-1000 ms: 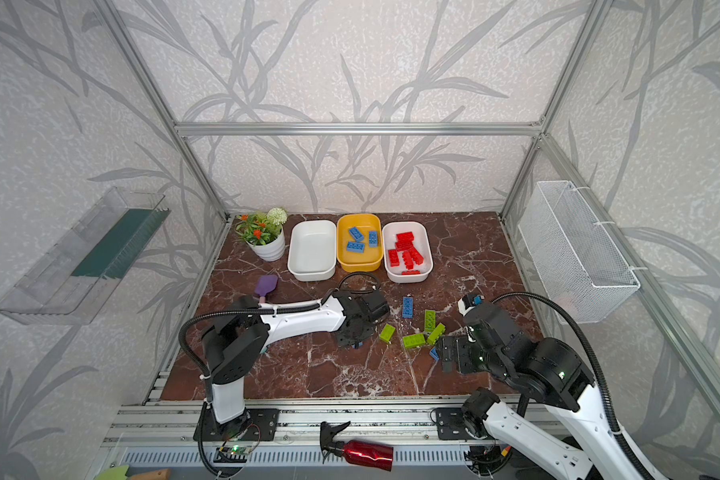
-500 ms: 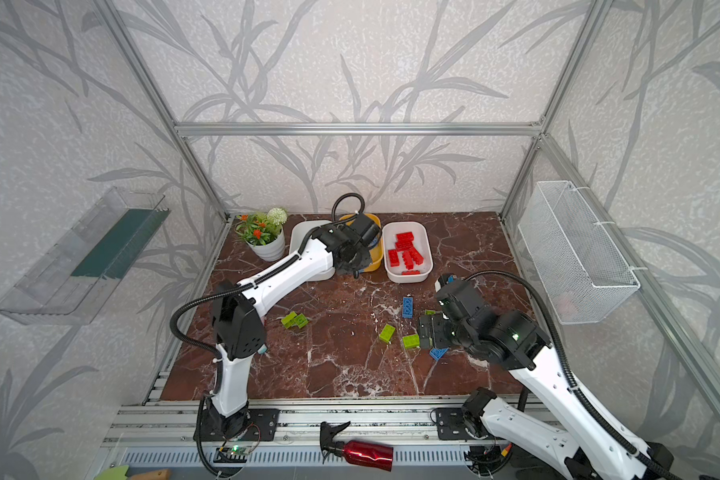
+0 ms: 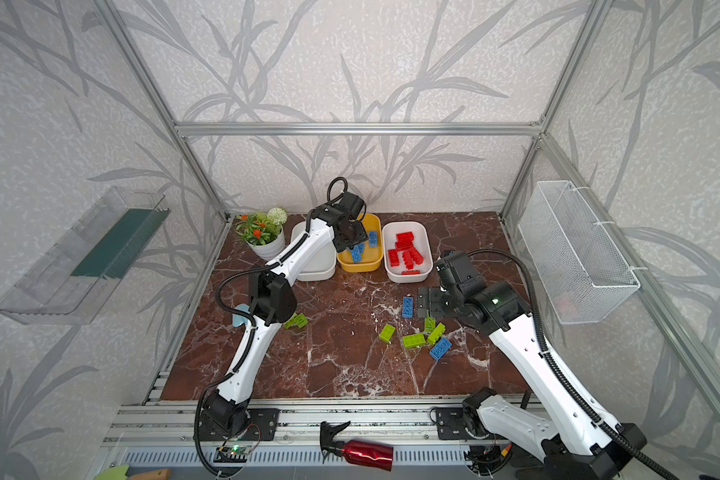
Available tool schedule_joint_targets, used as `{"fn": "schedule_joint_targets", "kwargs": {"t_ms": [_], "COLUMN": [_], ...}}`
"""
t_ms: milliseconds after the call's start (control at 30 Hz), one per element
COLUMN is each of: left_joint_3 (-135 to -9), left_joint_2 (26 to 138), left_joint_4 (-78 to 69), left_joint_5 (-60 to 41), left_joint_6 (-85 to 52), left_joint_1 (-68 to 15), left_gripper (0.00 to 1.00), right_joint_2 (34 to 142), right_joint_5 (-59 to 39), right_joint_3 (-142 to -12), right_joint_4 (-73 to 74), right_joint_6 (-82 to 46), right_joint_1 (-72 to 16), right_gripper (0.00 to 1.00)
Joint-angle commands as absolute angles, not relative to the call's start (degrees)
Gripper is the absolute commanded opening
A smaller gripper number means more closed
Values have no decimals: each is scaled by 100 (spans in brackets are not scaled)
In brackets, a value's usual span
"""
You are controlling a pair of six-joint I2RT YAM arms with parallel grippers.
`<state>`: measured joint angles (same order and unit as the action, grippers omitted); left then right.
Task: Sort the legos into containers by color
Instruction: 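Grasp a blue brick with the right gripper while the left gripper moves toward the scoops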
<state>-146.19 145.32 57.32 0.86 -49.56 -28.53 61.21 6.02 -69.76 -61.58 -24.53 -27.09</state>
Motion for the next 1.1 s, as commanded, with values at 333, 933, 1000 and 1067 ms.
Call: {"fn": "schedule_joint_targets", "kwargs": {"t_ms": [333,933,1000,1067], "left_joint_3": [-14307,-7881,-7389,-7014], "left_joint_2": [13728,8823,8312,7841], "left_joint_4": [5800,3708,3552,3503], "left_joint_5": [-35,940,1006,1152], "left_joint_6": [-4520,-3853,-3760,-3658], "left_joint_1": [-2725,-2637,-2637,-2633], "left_gripper": [86,94,95,96], "right_joint_2": [7363,8966,9166,9369], "right_joint_5": [-51,-374,-228,-133], "right_joint_3": [-7228,-6278,-6282,-6314], "right_joint_4": [-5417,-4136,-4050,-4037], "right_joint_6": [-2164,-2845,-2910,-3030], "right_joint_1": [-2426,-2817,-2918,-2945], "right_gripper": [99,77,74,71]}}
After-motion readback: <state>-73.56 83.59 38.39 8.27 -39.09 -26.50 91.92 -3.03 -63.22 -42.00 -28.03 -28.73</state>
